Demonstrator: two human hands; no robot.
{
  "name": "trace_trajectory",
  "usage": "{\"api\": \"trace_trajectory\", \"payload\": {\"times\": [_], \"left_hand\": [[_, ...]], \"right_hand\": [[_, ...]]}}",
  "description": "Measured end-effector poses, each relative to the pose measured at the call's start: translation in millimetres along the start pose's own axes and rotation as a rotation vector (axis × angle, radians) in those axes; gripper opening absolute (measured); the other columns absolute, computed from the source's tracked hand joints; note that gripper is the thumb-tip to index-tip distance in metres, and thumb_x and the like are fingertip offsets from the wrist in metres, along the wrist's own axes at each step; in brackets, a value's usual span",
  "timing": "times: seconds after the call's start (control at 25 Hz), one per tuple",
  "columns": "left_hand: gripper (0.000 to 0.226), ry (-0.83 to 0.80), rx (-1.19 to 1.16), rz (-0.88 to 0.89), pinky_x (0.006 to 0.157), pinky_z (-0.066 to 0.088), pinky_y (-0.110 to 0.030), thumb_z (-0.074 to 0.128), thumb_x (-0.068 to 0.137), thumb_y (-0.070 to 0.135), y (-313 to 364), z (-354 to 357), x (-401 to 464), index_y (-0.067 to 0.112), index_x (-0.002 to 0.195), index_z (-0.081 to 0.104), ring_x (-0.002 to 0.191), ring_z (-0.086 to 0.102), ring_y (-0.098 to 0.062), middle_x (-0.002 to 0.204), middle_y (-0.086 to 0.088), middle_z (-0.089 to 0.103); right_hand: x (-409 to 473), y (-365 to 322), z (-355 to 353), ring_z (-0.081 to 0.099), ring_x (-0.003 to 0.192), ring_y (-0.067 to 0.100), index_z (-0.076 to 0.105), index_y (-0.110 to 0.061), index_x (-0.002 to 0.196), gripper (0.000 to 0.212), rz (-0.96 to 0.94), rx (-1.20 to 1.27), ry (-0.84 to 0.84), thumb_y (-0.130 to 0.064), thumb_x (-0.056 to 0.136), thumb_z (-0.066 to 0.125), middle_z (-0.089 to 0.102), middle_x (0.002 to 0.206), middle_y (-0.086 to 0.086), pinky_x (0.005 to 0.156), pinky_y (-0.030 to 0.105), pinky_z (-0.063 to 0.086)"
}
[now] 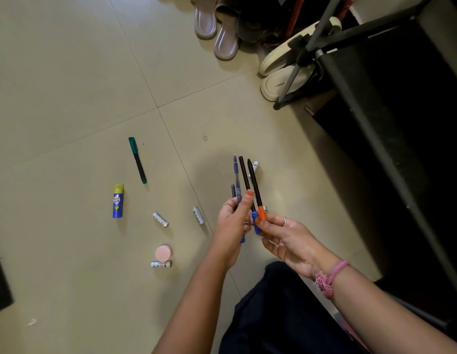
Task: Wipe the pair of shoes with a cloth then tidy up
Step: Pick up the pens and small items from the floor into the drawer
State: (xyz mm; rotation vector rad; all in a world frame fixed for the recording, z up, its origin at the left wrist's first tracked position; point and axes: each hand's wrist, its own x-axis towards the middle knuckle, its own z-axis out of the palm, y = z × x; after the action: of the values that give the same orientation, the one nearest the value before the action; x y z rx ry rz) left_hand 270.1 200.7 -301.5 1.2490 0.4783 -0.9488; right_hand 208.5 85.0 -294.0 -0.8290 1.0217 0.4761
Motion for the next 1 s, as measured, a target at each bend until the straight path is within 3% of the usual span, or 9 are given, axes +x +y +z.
{"api": "trace_trajectory", "payload": {"times": [0.16,0.28,0.36,0.44,0.56,0.68,0.8,0.88,1.0], "left_hand": [[0.022,-0.002,0.227,0.063,0.057,0.046,-0.014,0.062,0.091,0.035,-9.3,8.8,0.6,0.014,0.096,0.06,0.066,0.058,-0.002,0.076,0.006,0.061],[0.025,0.035,0.324,0.082,0.07,0.051,-0.024,0.058,0.094,0.038,-15.9,12.3,-2.6,0.013,0.098,0.06,0.076,0.059,-0.008,0.081,0.002,0.061],[0.027,0.059,0.411,0.119,0.069,0.049,-0.027,0.054,0.096,0.037,-16.9,13.7,-5.3,0.01,0.097,0.059,0.073,0.057,-0.009,0.078,0.001,0.06],[0.031,0.076,0.585,0.176,0.063,0.042,-0.024,0.051,0.098,0.037,-16.7,13.7,-5.7,0.007,0.097,0.057,0.066,0.051,-0.01,0.074,0.002,0.056],[0.017,0.026,0.798,0.231,0.054,0.033,-0.015,0.047,0.1,0.029,-16.0,20.3,-7.6,0.016,0.104,0.057,0.063,0.045,-0.004,0.074,0.007,0.05],[0.027,-0.015,0.946,0.269,0.066,0.041,-0.02,0.042,0.1,0.021,-15.6,27.8,-9.0,0.01,0.122,0.055,0.08,0.052,-0.014,0.096,-0.002,0.053],[0.038,-0.006,0.926,0.349,0.098,0.04,-0.022,0.04,0.102,0.023,-13.1,26.1,-12.6,0.013,0.138,0.047,0.122,0.047,-0.013,0.131,-0.002,0.048],[0.035,0.022,0.815,0.378,0.1,0.039,-0.02,0.038,0.103,0.024,-7.5,17.9,-18.5,0.018,0.135,0.051,0.119,0.049,-0.006,0.126,0.005,0.05],[0.037,0.041,0.629,0.339,0.087,0.047,-0.022,0.034,0.101,0.009,3.0,-4.0,-24.3,0.037,0.114,0.055,0.1,0.056,0.006,0.115,0.007,0.06]], "right_hand": [[-1.9,6.2,-8.2,0.064,0.09,0.01,0.074,-0.01,0.1,0.025,-0.037,-0.012,-0.009,-0.015,0.076,0.07,0.072,0.1,0.006,0.078,0.021,0.047],[-8.8,6.0,-11.7,0.067,0.09,0.014,0.073,-0.013,0.099,0.022,-0.072,-0.132,0.002,-0.018,0.078,0.072,0.073,0.1,0.006,0.083,0.024,0.051],[-11.4,-2.0,-16.3,0.067,0.096,0.016,0.068,-0.018,0.107,0.042,-0.1,-0.346,0.043,-0.036,0.07,0.075,0.072,0.104,0.002,0.091,0.032,0.05],[-7.9,-11.2,-21.1,0.063,0.105,0.01,0.06,-0.02,0.118,0.063,-0.125,-0.349,0.063,-0.05,0.064,0.071,0.068,0.112,-0.003,0.097,0.032,0.047],[1.1,-21.4,-15.5,0.064,0.1,0.006,0.06,-0.016,0.115,0.048,-0.105,-0.166,-0.043,-0.04,0.075,0.067,0.071,0.102,-0.006,0.097,0.028,0.044],[13.1,-19.0,2.3,0.068,0.091,0.012,0.062,-0.004,0.111,0.031,-0.103,-0.088,-0.059,-0.025,0.088,0.062,0.071,0.102,0.007,0.079,0.023,0.052],[19.9,-17.6,17.3,0.069,0.096,0.017,0.061,-0.001,0.111,0.028,-0.142,0.103,-0.025,-0.023,0.097,0.05,0.071,0.107,0.011,0.075,0.024,0.054],[21.5,-21.5,21.3,0.067,0.098,0.023,0.058,-0.004,0.104,0.022,-0.162,0.248,-0.054,-0.021,0.1,0.044,0.07,0.107,0.014,0.079,0.031,0.054],[20.6,-29.7,18.7,0.068,0.092,0.025,0.052,-0.008,0.102,0.017,-0.154,0.321,-0.08,-0.018,0.101,0.039,0.07,0.104,0.016,0.079,0.038,0.055]]}}
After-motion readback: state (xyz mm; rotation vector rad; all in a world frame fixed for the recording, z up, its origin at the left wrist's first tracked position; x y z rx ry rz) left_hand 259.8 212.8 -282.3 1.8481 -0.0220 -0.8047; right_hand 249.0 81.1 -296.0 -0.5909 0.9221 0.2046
